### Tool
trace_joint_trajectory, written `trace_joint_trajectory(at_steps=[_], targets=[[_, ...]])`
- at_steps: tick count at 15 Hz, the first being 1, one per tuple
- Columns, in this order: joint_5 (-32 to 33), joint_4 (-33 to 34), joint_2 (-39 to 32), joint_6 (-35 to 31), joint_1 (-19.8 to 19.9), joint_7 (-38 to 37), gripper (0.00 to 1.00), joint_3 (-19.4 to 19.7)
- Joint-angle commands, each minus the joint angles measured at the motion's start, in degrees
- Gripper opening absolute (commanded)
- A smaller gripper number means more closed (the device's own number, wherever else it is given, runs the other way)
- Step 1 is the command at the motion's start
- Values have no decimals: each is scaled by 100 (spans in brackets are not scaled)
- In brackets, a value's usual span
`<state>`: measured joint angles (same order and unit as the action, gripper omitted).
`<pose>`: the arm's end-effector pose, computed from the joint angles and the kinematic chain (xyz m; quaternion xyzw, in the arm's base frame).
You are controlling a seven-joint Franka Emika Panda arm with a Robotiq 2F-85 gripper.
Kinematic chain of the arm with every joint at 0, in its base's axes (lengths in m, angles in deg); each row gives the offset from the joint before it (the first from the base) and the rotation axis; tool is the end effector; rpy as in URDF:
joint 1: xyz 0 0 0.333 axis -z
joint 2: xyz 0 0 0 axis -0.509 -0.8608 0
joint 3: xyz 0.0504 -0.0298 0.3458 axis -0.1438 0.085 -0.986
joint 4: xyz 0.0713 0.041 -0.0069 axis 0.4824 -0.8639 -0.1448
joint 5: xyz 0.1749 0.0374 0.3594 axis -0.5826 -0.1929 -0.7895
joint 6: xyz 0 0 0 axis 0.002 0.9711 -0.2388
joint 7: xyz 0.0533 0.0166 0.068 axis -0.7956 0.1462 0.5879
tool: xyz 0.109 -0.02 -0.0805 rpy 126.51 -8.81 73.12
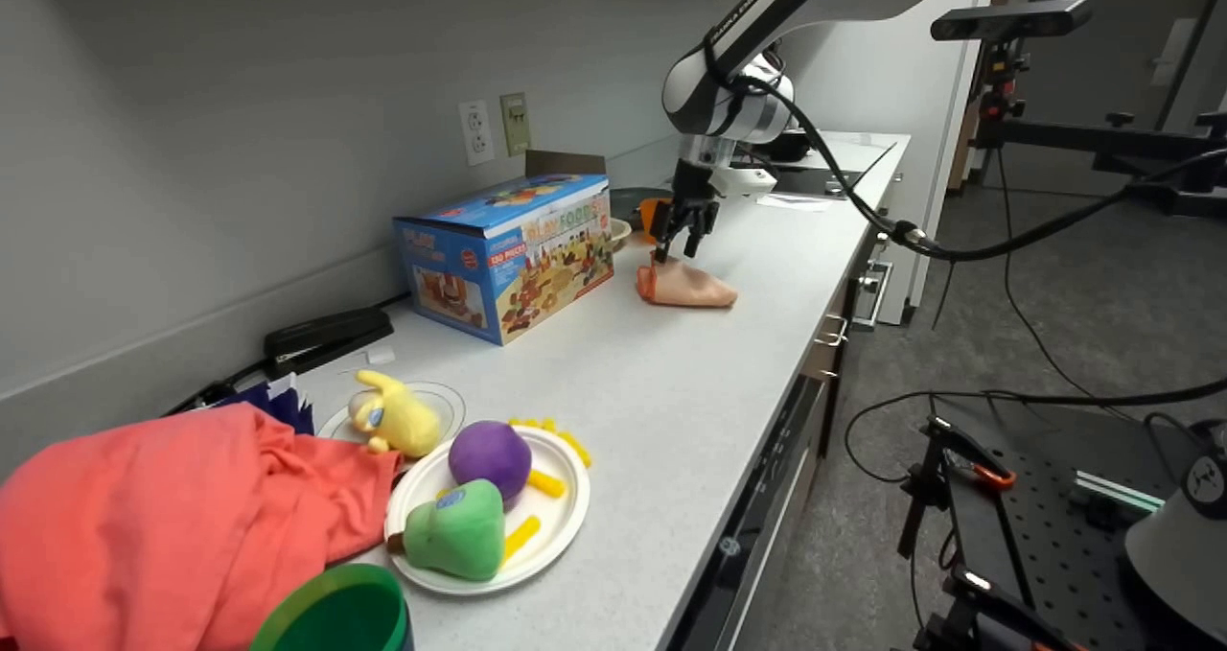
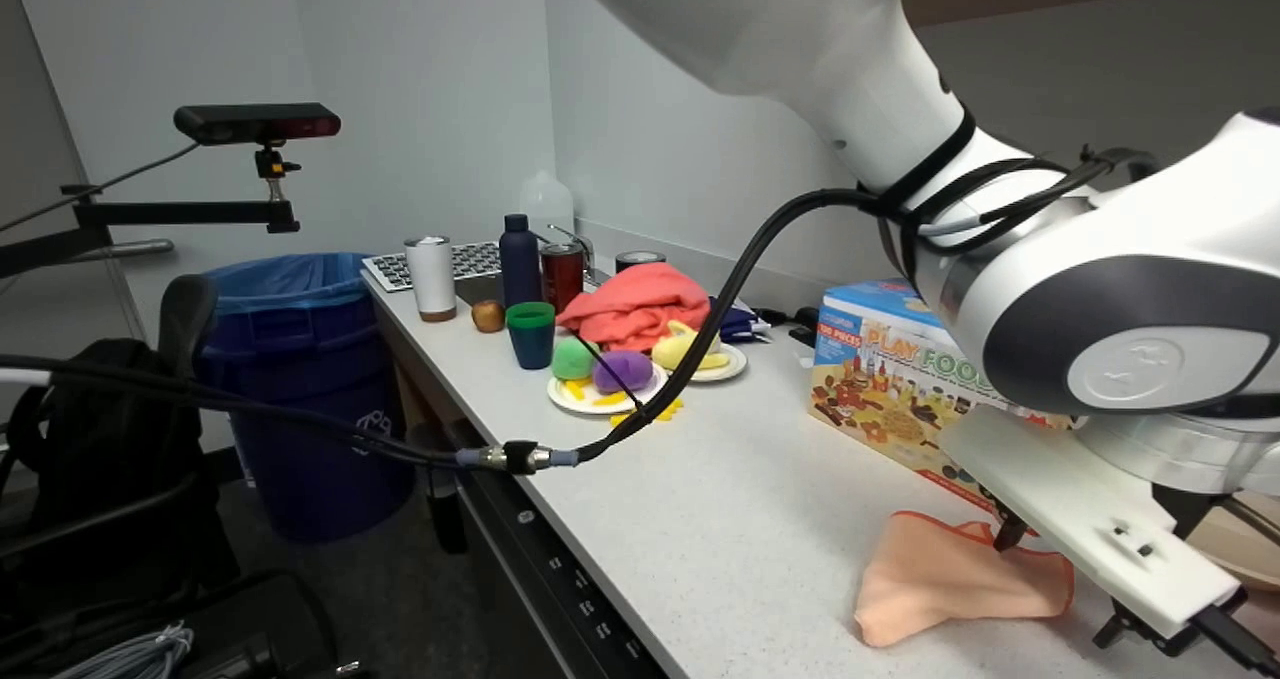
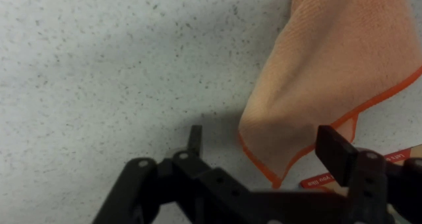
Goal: Unfold the orange cloth
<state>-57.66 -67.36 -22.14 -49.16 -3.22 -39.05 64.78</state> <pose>0.6081 -0.3620 0.2654 -0.9721 0.1993 -0.1001 0.0722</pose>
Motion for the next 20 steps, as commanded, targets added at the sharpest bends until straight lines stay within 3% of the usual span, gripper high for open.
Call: trace_joint_trajectory(at_steps=[1, 8, 15, 20], targets=[[-173, 398, -282, 206, 154, 176, 55, -222], [-129, 597, -402, 217, 192, 155, 2, -310], [280, 339, 195, 359, 8, 286, 1, -185], [302, 298, 813, 1468, -66, 424, 1, -201]])
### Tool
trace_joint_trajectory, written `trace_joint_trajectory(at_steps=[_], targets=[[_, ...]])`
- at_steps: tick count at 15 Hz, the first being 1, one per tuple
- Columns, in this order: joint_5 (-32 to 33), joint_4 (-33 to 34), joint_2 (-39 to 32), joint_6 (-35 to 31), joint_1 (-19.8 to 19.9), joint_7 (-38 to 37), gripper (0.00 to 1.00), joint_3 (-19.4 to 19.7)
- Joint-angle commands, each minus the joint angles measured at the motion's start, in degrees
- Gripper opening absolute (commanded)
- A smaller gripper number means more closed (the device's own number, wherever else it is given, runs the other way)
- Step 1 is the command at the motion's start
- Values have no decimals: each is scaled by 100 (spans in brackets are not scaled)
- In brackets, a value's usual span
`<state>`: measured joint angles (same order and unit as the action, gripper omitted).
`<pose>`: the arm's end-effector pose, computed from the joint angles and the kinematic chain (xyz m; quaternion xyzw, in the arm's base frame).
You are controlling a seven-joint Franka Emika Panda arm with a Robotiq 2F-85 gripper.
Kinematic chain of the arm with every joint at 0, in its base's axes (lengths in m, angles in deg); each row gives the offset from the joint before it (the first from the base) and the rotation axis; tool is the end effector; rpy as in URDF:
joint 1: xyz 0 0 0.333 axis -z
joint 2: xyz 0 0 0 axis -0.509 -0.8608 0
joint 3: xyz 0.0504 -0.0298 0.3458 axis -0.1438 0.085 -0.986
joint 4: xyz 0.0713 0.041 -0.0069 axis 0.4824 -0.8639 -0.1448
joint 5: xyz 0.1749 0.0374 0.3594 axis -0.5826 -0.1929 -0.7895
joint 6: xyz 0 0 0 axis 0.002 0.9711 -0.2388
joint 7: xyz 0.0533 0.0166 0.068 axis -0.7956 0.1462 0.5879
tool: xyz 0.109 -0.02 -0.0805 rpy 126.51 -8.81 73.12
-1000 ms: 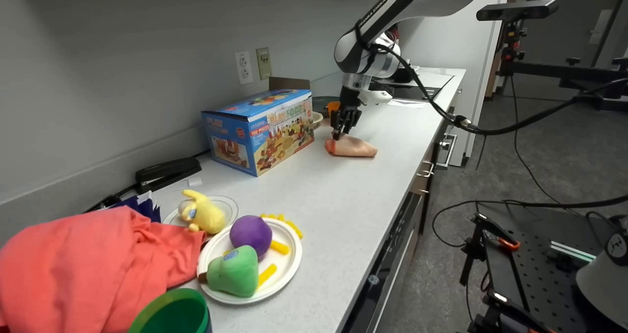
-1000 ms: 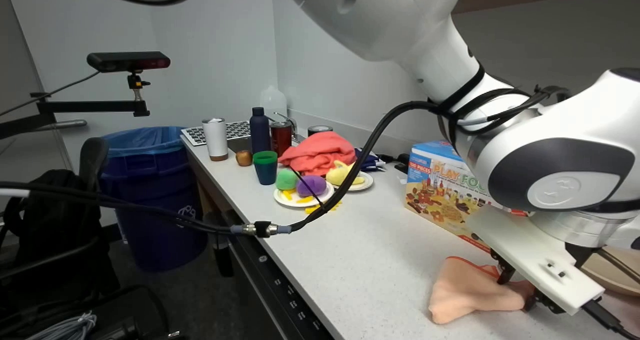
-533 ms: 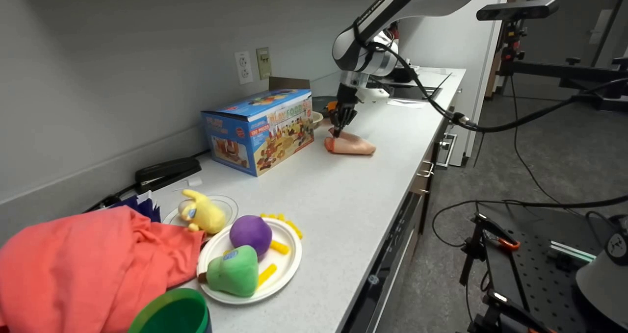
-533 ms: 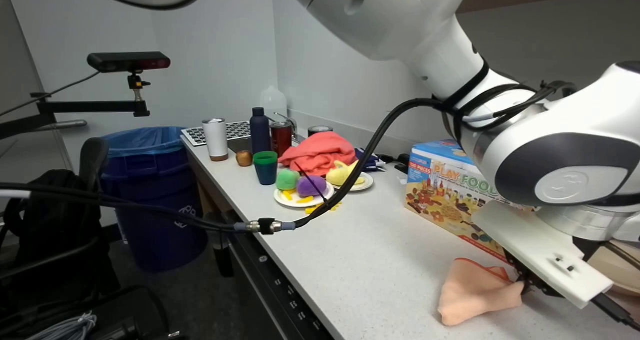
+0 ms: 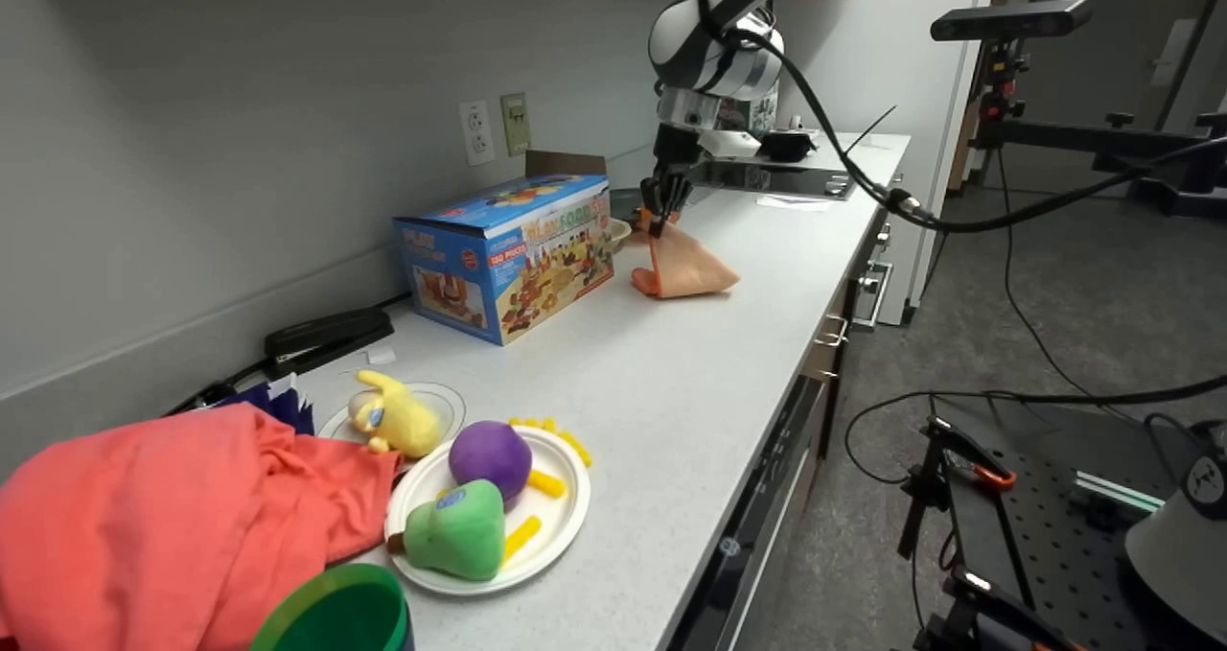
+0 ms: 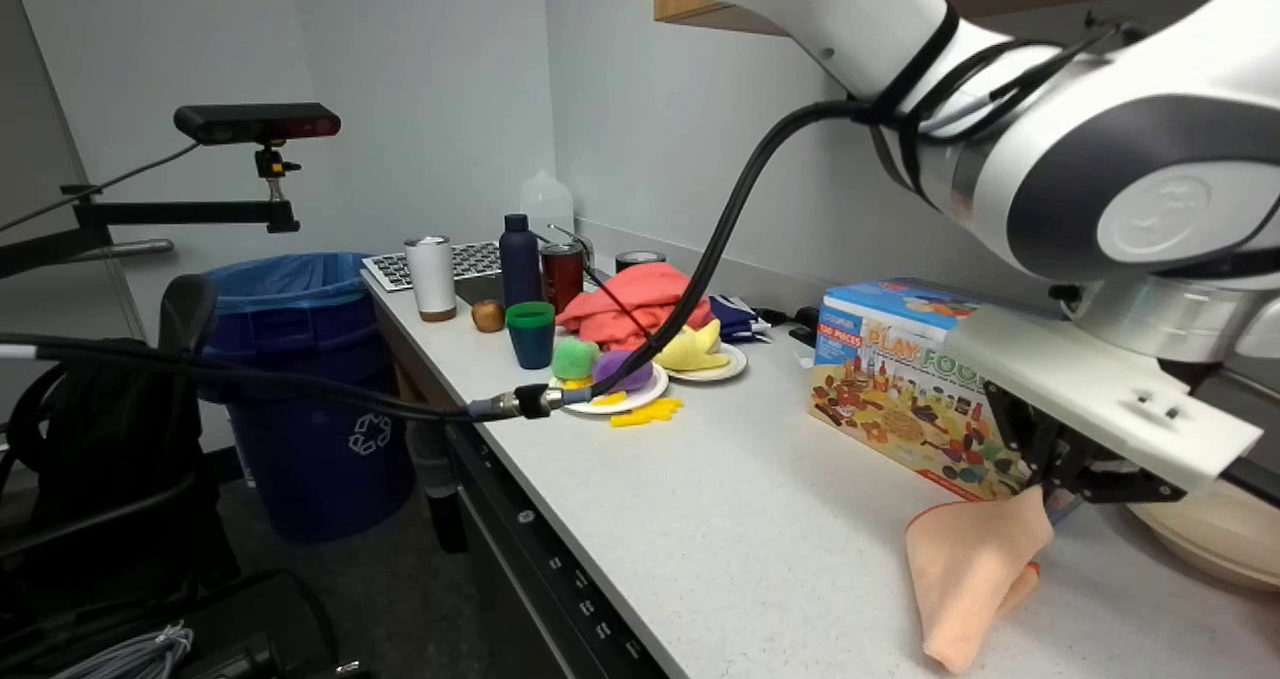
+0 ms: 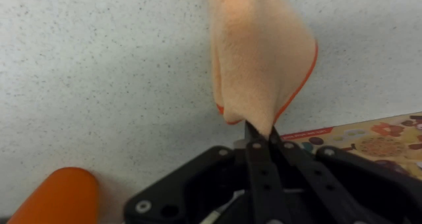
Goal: Unfold the orange cloth
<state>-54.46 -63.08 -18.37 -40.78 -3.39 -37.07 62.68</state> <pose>0.6292 -0.3376 0.3319 -0.9833 0.1311 -0.0983 0.0792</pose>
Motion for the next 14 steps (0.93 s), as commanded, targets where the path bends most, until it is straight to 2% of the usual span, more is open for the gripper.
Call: trace_joint_trajectory(at_steps=[1, 6, 9, 10, 11, 14], targets=[[-56, -132, 542, 939, -68, 293, 1, 11], [-182, -247, 914, 2281, -234, 630, 1, 78], [-121, -417, 1058, 2495, -381, 856, 2, 109], [-76, -449, 1080, 2542, -428, 885, 29, 126], [-52, -496, 1107, 2576, -462, 955, 30, 139], [-29, -635, 1188, 2578, -551, 1098, 51, 173]])
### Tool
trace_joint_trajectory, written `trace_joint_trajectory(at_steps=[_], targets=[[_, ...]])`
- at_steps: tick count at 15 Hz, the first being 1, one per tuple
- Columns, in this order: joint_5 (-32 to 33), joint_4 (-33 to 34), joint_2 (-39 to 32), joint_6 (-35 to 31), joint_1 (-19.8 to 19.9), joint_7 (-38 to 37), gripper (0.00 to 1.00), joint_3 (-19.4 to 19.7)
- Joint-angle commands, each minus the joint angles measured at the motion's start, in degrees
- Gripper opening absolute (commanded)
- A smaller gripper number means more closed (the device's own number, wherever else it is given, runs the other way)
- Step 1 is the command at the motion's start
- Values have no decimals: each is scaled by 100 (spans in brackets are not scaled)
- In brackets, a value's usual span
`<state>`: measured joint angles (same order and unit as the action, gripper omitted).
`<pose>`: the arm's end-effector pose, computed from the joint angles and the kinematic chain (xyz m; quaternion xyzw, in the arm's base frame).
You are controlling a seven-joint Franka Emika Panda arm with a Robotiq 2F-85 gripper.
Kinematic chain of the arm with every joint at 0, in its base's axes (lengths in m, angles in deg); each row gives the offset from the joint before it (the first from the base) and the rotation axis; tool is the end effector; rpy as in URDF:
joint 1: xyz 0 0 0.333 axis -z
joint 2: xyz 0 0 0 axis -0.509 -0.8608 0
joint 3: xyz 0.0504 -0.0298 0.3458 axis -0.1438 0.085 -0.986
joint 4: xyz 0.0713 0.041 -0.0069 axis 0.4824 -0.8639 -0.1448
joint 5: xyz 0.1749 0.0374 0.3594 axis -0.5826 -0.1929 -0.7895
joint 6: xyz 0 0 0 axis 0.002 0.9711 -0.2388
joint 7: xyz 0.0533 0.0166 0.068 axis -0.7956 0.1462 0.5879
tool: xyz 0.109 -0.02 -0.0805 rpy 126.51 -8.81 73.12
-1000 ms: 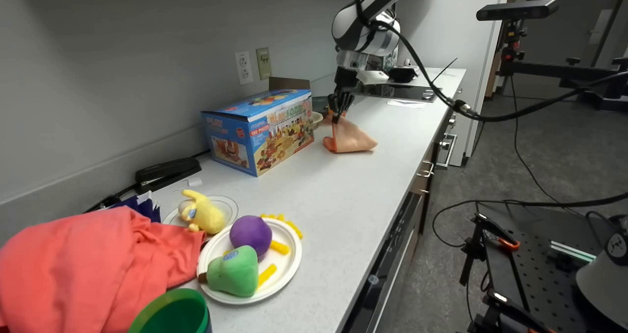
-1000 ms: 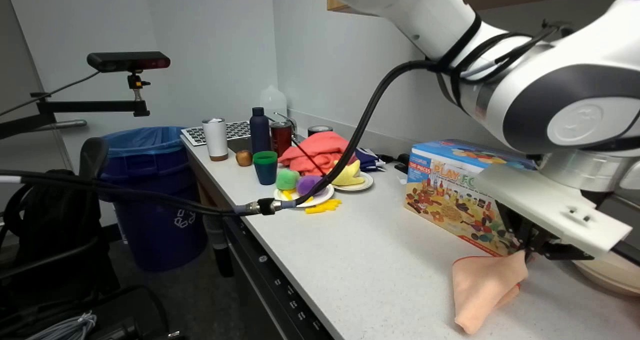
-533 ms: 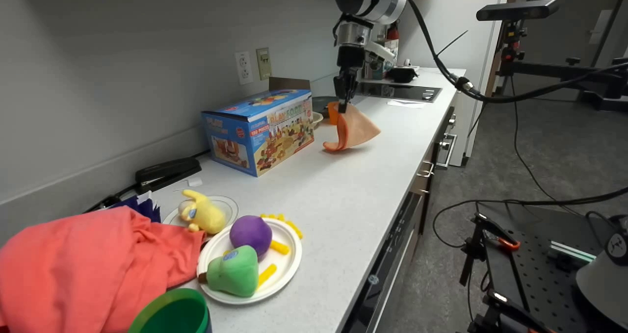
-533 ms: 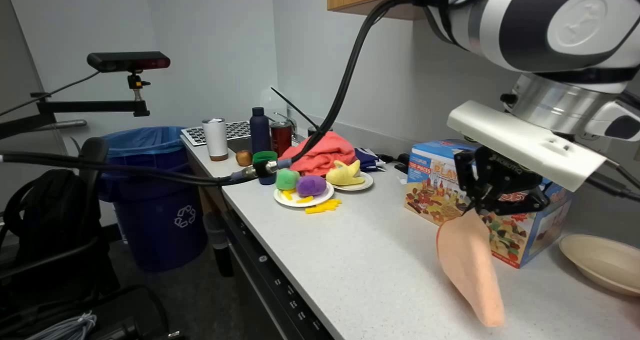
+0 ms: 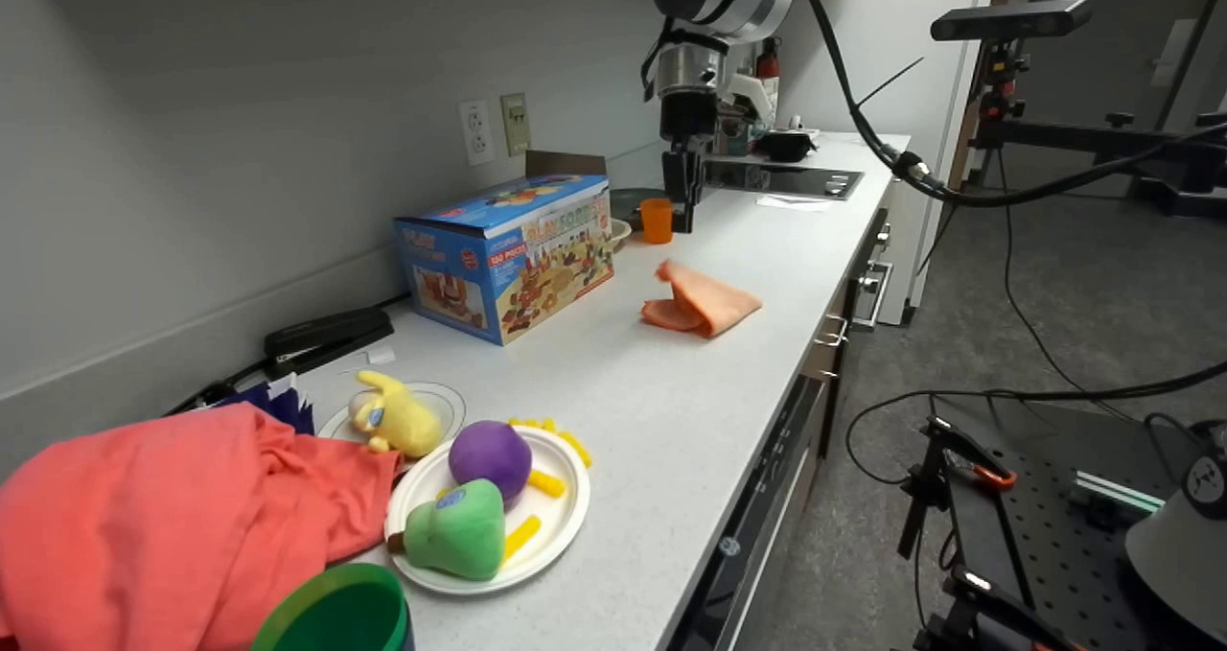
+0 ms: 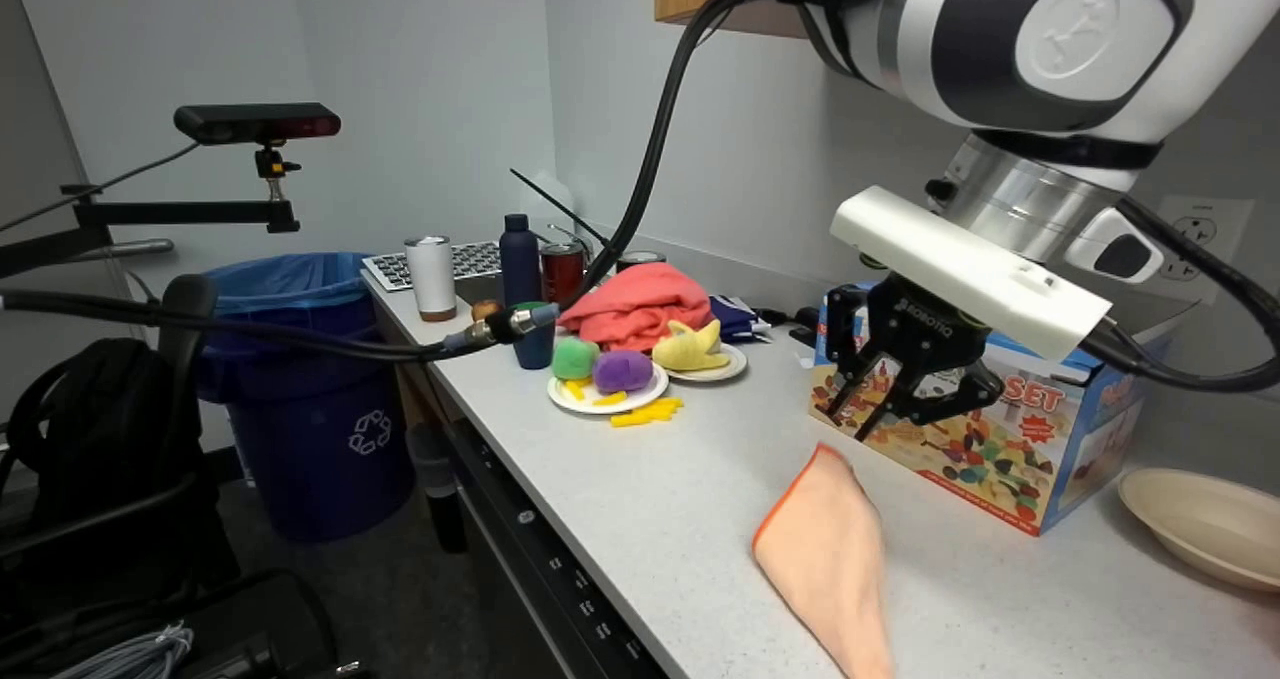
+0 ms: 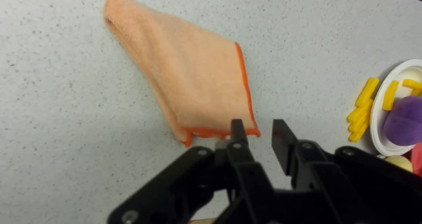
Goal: Unfold the orange cloth
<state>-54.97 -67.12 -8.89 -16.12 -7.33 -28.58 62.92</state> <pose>0.5840 -0.2441 0.3797 -0.9833 -0.0050 0.0295 0.1798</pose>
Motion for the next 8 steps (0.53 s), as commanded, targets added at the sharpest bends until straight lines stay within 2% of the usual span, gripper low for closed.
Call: trace_joint_trajectory(at_steps=[1, 4, 6, 8], targets=[[31, -255, 260, 123, -177, 276, 60, 160], [-3, -300, 291, 181, -202, 282, 82, 187], [27, -351, 258, -132, -234, 257, 97, 226], [-65, -321, 89, -384, -213, 289, 100, 267]])
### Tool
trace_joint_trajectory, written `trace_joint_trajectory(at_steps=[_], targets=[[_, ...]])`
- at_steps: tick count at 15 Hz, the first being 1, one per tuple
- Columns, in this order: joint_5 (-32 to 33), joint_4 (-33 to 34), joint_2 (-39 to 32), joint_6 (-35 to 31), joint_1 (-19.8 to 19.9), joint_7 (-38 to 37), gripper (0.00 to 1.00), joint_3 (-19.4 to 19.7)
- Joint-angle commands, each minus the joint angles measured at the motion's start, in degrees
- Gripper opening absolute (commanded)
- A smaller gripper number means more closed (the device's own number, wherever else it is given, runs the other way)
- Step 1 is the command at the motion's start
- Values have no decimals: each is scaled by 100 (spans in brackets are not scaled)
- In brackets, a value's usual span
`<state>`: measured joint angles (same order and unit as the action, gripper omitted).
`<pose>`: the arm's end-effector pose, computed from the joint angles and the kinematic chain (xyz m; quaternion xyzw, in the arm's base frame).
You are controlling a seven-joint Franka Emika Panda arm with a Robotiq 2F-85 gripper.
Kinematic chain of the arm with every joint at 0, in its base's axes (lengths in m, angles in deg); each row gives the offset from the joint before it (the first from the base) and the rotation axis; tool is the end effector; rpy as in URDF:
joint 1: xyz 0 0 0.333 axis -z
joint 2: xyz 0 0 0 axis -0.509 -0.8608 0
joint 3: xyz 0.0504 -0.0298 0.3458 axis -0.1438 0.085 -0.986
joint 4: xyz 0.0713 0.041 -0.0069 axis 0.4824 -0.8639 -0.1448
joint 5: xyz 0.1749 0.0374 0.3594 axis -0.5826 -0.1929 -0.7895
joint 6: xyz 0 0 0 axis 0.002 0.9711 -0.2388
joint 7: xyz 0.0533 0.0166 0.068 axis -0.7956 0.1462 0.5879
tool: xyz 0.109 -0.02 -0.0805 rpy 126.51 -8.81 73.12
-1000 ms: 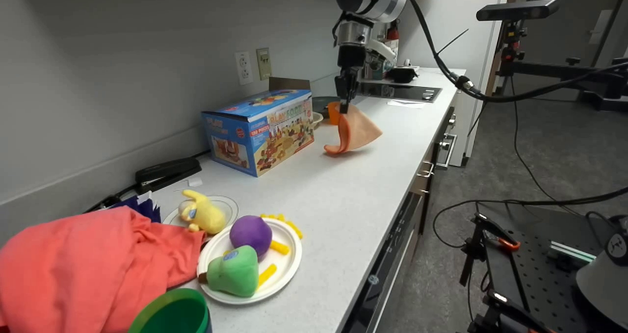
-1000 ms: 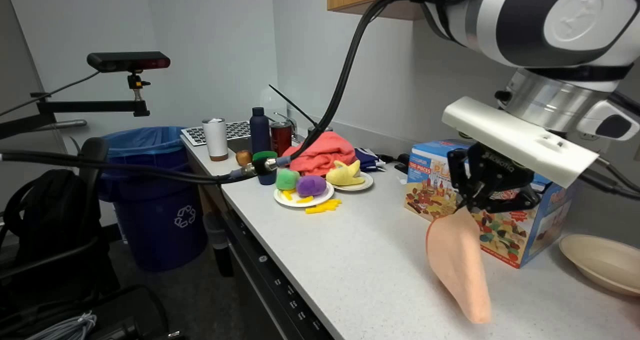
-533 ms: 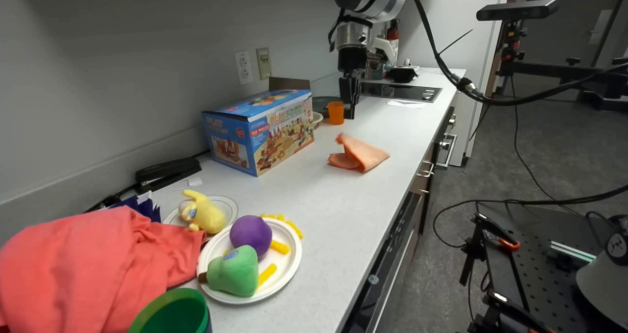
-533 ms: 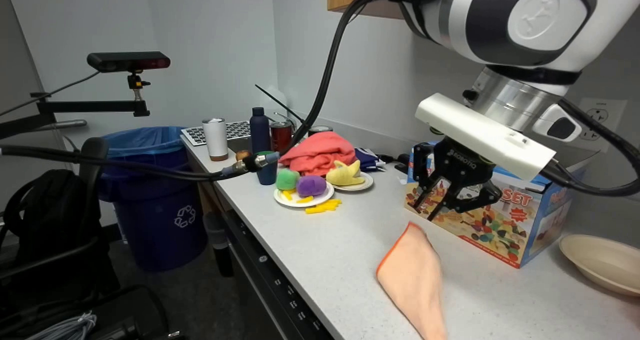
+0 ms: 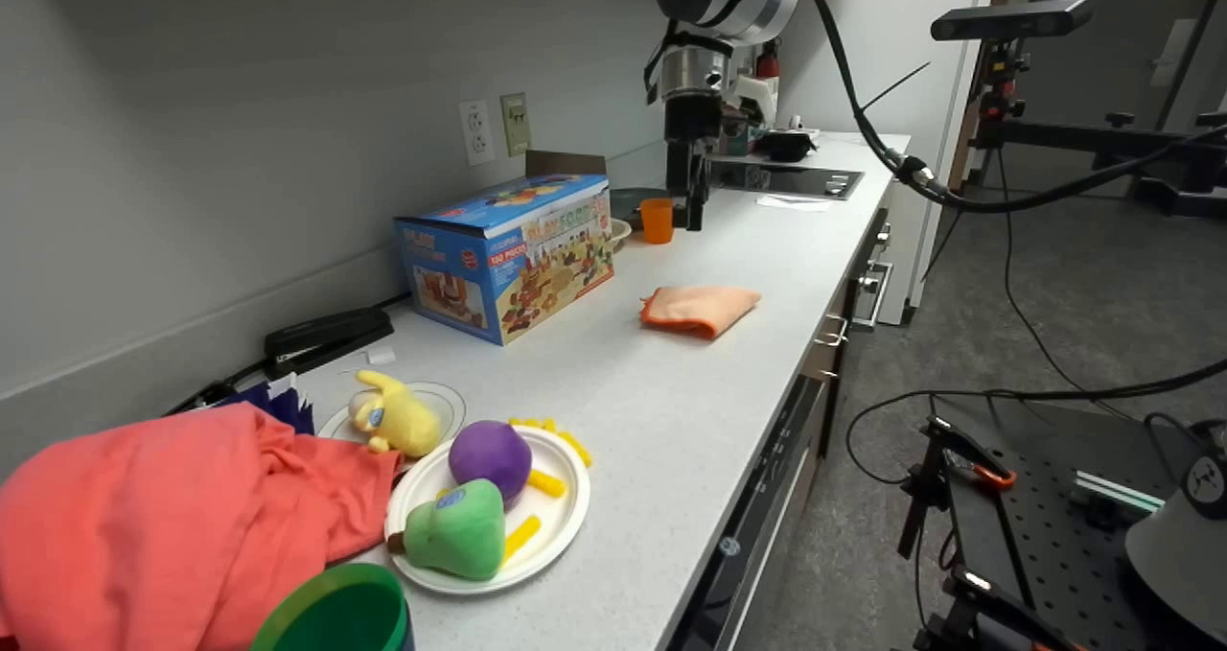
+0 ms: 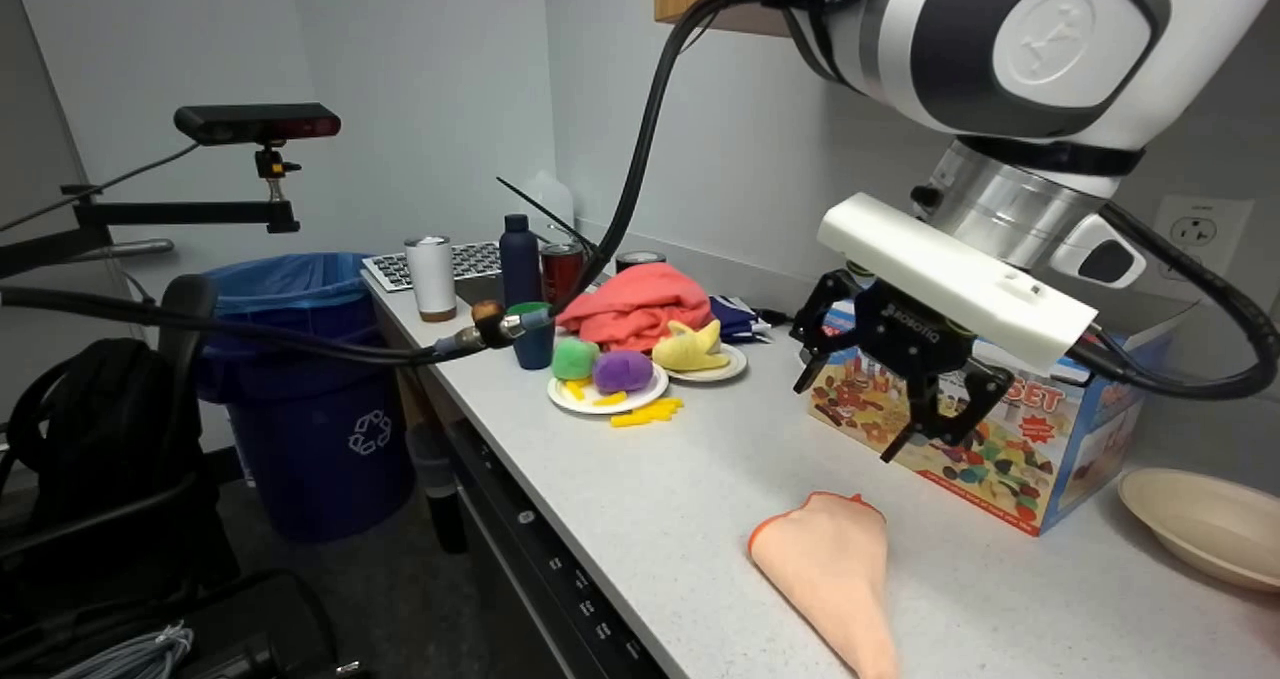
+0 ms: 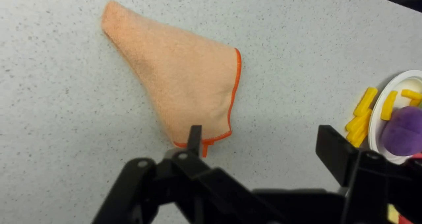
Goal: Unfold the orange cloth
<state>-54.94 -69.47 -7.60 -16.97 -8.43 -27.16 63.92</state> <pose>0.5757 -0.2391 0.3765 -0.9834 -0.0156 0.0304 0.1781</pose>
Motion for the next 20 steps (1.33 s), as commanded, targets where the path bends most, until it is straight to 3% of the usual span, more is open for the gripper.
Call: trace_joint_trajectory(at_steps=[1, 9, 15, 20], targets=[[-140, -85, -140, -472, -77, 202, 100, 177], [224, -590, -457, -1288, -107, 64, 100, 222], [714, -886, -507, -1373, -138, -76, 100, 258], [644, -1238, -583, -2023, -187, -146, 100, 192]])
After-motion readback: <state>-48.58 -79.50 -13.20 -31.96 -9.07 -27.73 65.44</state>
